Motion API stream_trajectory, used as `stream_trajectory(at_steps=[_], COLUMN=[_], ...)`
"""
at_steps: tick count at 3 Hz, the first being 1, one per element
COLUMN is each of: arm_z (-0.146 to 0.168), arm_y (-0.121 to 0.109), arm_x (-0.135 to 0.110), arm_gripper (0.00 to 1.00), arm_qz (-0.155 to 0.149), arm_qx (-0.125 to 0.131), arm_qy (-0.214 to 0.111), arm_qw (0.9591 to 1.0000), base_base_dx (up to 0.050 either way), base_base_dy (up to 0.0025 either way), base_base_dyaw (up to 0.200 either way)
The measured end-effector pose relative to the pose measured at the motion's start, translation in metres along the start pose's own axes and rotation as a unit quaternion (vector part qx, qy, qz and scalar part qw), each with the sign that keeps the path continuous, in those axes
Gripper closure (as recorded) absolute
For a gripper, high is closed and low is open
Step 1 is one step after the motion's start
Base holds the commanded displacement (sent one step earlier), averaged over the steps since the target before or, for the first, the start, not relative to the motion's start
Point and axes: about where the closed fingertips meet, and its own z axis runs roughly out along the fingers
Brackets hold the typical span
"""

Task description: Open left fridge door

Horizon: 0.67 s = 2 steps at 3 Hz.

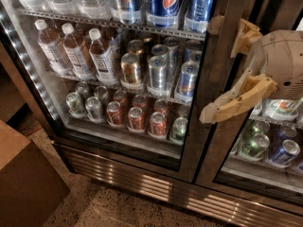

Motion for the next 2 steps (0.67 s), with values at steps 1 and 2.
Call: stream_trajectory(at_steps=[1, 2], arm_z=[0.0000, 0.0000], arm_y=[0.0000, 0.0000], arm_x=[0.0000, 0.0000], arm_gripper=[0.00, 0.19], arm_qz=[0.000, 0.000], arm_qx=[0.000, 0.000], arm_qy=[0.000, 0.000], arm_qw=[1.0000, 1.0000], base_base_dx=[0.000, 0.000], base_base_dy=[0.00000, 0.00000], base_base_dyaw=[0.000, 0.000])
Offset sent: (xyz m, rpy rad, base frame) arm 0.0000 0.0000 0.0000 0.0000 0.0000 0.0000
